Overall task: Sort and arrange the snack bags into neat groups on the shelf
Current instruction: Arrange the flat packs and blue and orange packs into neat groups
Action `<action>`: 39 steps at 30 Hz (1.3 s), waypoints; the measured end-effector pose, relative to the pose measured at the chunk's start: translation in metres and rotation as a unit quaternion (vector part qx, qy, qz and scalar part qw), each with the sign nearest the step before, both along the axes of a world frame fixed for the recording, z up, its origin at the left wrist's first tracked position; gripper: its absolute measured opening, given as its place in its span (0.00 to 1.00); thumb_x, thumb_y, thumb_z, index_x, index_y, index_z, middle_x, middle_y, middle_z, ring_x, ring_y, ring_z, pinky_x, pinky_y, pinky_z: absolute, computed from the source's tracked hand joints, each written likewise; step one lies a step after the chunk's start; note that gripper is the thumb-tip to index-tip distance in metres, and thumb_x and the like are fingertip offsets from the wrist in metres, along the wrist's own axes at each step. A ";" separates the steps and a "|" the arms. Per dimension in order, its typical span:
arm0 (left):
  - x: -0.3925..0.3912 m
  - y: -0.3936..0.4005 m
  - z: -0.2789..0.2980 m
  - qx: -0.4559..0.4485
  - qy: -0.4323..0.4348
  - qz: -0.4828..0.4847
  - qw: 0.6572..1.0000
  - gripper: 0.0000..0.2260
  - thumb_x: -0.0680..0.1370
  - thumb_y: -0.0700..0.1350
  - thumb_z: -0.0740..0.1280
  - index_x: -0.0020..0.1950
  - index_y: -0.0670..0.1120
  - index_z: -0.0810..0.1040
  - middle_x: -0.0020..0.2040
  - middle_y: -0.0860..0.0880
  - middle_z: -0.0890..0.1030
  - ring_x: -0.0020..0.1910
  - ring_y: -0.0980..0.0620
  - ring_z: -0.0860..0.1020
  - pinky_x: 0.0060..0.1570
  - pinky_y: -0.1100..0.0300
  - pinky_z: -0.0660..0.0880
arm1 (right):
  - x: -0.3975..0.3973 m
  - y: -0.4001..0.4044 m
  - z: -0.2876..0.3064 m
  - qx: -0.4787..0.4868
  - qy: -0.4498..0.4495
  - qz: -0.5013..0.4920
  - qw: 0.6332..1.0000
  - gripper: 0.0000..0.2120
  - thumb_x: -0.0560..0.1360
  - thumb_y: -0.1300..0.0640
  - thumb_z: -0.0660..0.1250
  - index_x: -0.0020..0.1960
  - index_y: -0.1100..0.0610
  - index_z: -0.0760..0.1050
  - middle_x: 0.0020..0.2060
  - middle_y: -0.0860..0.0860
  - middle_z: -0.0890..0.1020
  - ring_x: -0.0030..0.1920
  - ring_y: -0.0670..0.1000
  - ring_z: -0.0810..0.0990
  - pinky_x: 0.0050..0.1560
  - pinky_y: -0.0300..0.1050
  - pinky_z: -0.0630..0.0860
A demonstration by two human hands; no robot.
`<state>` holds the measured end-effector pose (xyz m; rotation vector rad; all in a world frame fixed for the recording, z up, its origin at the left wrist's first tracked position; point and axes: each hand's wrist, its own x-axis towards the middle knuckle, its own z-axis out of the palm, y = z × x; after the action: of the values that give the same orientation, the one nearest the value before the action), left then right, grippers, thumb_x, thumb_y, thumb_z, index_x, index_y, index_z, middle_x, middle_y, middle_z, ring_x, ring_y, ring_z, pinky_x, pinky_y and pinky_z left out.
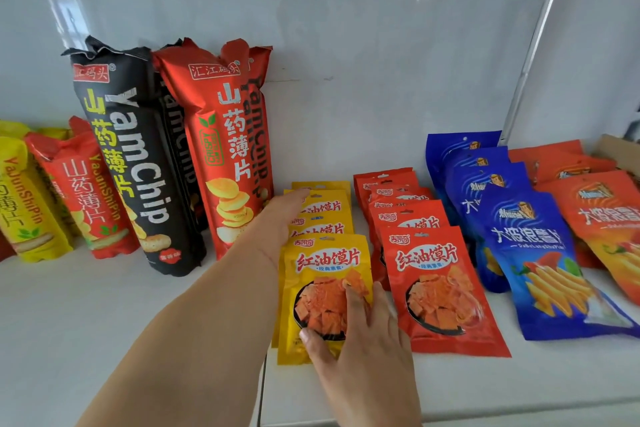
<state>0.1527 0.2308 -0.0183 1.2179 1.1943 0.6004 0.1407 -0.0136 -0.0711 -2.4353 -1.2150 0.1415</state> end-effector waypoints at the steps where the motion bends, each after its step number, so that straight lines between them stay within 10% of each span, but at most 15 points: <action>1: 0.002 0.003 -0.003 0.002 0.001 -0.002 1.000 0.25 0.73 0.62 0.71 0.63 0.47 0.79 0.55 0.44 0.84 0.53 0.41 0.83 0.59 0.43 0.79 | 0.000 0.001 0.003 0.007 0.011 -0.017 1.000 0.44 0.68 0.23 0.47 0.75 0.47 0.64 0.76 0.59 0.62 0.73 0.58 0.67 0.67 0.54 0.70; 6: -0.005 -0.014 0.008 0.010 -0.018 -0.016 1.000 0.24 0.76 0.62 0.70 0.63 0.45 0.78 0.54 0.42 0.85 0.51 0.39 0.84 0.56 0.40 0.80 | 0.009 -0.001 0.002 -0.008 0.036 0.009 0.999 0.44 0.70 0.23 0.45 0.78 0.45 0.42 0.79 0.52 0.41 0.79 0.53 0.45 0.76 0.50 0.50; 10: -0.022 -0.033 0.007 0.021 -0.042 -0.027 0.999 0.31 0.77 0.63 0.69 0.72 0.45 0.72 0.52 0.44 0.86 0.46 0.42 0.87 0.51 0.41 0.83 | 0.008 -0.005 0.002 0.037 0.044 0.012 0.998 0.41 0.72 0.25 0.48 0.78 0.44 0.44 0.78 0.49 0.41 0.78 0.52 0.45 0.76 0.50 0.50; 16: -0.059 -0.063 -0.029 0.081 -0.042 -0.052 0.994 0.55 0.56 0.81 0.67 0.77 0.54 0.66 0.71 0.52 0.77 0.68 0.49 0.76 0.68 0.50 0.67 | 0.008 -0.007 -0.005 0.101 0.060 0.004 0.993 0.37 0.74 0.28 0.51 0.77 0.44 0.47 0.79 0.49 0.47 0.78 0.53 0.51 0.74 0.50 0.58; 24: -0.066 -0.097 -0.044 0.163 -0.016 -0.007 0.986 0.25 0.82 0.45 0.65 0.77 0.49 0.63 0.66 0.49 0.79 0.59 0.49 0.79 0.54 0.56 0.75 | 0.002 -0.008 -0.009 0.122 0.046 0.012 0.991 0.36 0.74 0.38 0.63 0.76 0.45 0.52 0.76 0.50 0.53 0.75 0.53 0.57 0.72 0.50 0.63; 29: -0.059 -0.099 -0.056 0.262 0.026 -0.030 0.964 0.26 0.81 0.50 0.65 0.77 0.52 0.59 0.70 0.46 0.74 0.68 0.43 0.74 0.66 0.43 0.73 | 0.005 -0.001 -0.009 0.075 0.033 0.011 0.997 0.36 0.75 0.38 0.60 0.77 0.47 0.48 0.77 0.51 0.55 0.75 0.54 0.57 0.73 0.52 0.61; 39: -0.056 -0.095 -0.053 0.272 0.110 -0.049 0.955 0.27 0.82 0.51 0.65 0.78 0.44 0.60 0.74 0.44 0.69 0.72 0.42 0.70 0.68 0.49 0.70 | 0.006 0.008 -0.013 0.041 0.017 -0.005 0.999 0.34 0.77 0.38 0.57 0.79 0.48 0.51 0.78 0.52 0.55 0.77 0.54 0.54 0.73 0.54 0.56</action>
<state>0.0968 0.1357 -0.0717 1.8400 1.1796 0.7620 0.1471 -0.0055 -0.0841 -2.3589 -1.1696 0.1279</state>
